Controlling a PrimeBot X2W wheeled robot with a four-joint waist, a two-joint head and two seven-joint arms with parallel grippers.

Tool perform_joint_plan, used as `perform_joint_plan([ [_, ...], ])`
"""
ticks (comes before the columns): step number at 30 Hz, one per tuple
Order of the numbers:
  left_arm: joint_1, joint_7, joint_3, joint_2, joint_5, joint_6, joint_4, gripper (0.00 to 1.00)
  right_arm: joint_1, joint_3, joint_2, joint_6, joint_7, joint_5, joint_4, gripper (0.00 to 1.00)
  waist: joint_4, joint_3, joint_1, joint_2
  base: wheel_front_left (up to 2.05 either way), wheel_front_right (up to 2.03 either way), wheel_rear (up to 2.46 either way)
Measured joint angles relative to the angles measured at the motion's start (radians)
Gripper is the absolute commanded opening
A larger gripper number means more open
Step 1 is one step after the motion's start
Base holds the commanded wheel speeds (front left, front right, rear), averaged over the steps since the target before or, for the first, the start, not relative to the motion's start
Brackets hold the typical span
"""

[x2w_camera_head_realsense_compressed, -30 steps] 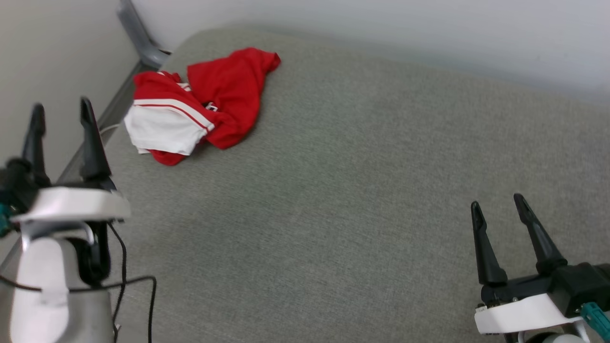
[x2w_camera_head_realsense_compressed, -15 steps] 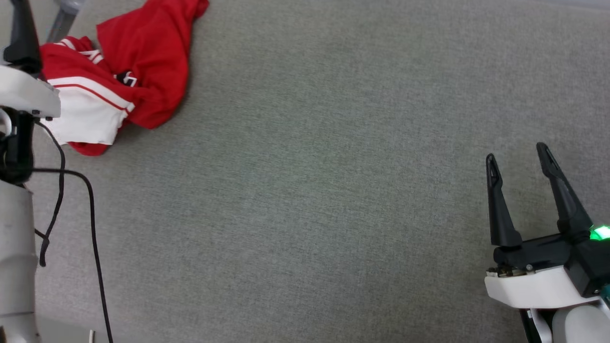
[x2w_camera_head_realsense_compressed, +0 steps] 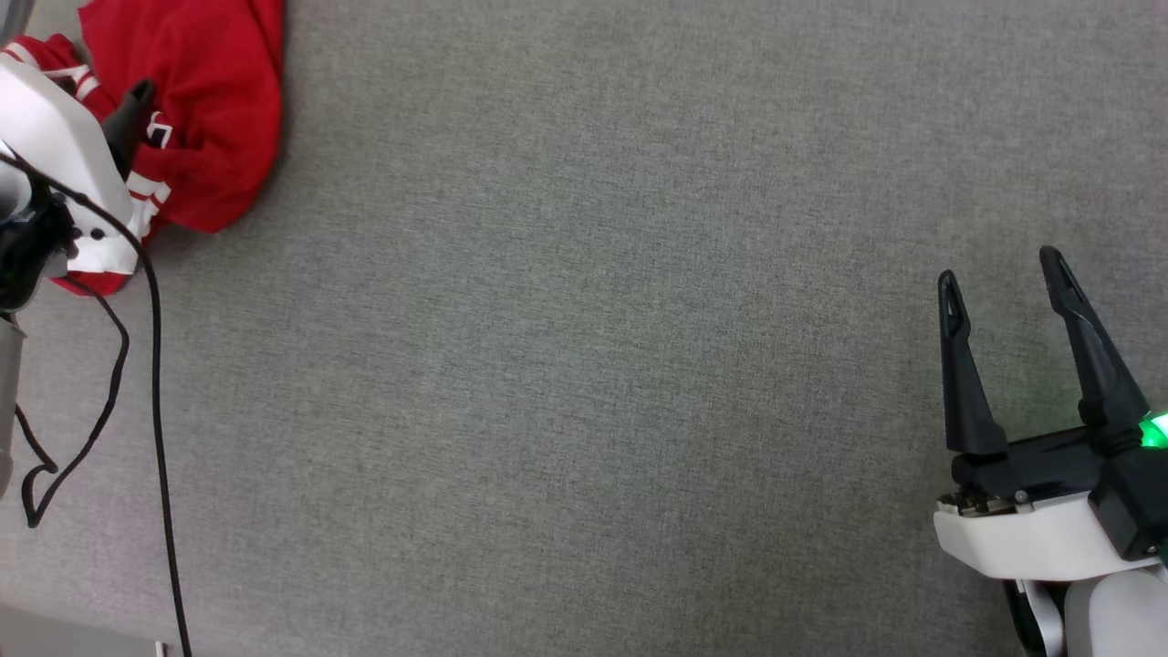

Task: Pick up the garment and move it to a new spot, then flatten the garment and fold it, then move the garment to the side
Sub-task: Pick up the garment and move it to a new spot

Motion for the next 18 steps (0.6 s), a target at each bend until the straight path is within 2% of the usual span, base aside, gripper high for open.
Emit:
perform_joint_plan([
  [10, -0.034, 0.294, -0.128, 0.002, -0.125, 0.000, 0.122, 1.00, -0.027, 0.002, -0.001, 0.000, 0.000, -0.004, -0.001, 1.00, -0.028, 0.058, 0.0000, 0.0000, 0.00, 0.00, 0.00],
  [16, -0.058, 0.338, -0.194, 0.025, -0.155, 0.000, 0.142, 1.00, -0.035, -0.002, -0.001, 0.000, 0.000, -0.004, 0.004, 1.00, -0.047, 0.072, -0.0001, 0.0000, 0.00, 0.00, 0.00],
  [17, -0.059, 0.337, -0.203, 0.029, -0.160, 0.001, 0.143, 0.03, -0.035, -0.002, -0.001, 0.000, 0.000, -0.004, 0.005, 1.00, -0.048, 0.071, -0.0002, 0.0000, 0.00, 0.00, 0.00],
  [18, -0.060, 0.328, -0.215, 0.032, -0.163, 0.001, 0.142, 0.03, -0.035, -0.004, -0.001, 0.000, 0.000, -0.004, 0.008, 1.00, -0.050, 0.069, -0.0001, 0.0000, 0.00, 0.00, 0.00],
])
